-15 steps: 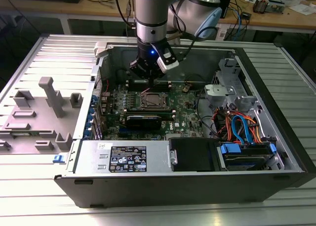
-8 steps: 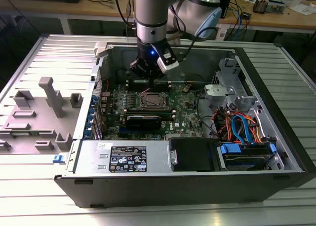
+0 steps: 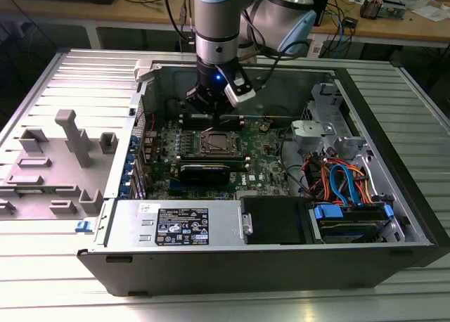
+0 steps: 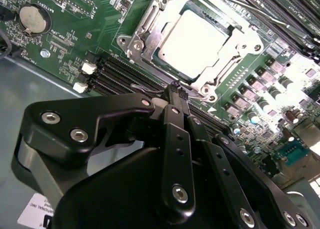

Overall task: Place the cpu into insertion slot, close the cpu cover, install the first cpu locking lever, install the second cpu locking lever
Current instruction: 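Install the first cpu locking lever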

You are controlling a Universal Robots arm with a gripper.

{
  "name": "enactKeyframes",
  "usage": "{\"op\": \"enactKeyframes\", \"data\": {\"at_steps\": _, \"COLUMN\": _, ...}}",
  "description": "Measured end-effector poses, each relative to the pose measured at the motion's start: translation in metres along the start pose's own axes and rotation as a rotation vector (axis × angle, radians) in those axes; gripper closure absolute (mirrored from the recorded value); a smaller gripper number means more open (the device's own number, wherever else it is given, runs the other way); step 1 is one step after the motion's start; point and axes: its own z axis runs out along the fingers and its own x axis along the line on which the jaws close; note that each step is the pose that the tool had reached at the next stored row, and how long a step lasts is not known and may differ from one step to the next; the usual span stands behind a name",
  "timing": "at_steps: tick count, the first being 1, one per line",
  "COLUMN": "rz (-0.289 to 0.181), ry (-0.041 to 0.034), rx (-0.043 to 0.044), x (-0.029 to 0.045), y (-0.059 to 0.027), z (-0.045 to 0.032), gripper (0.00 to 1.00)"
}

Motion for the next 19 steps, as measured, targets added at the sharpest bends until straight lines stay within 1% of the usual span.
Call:
{"op": "enactKeyframes", "data": {"at_steps": 9, "rz": 0.000, "ry": 0.0000, "rx": -0.0009, "x": -0.0067, "y": -0.0006, "z": 0.0073, "gripper": 0.89}}
{"op": "enactKeyframes", "data": {"at_steps": 19, "rz": 0.000, "ry": -0.0005, "rx": -0.0105, "x": -0.0135, "y": -0.0012, "z": 0.0146, "gripper": 0.89}}
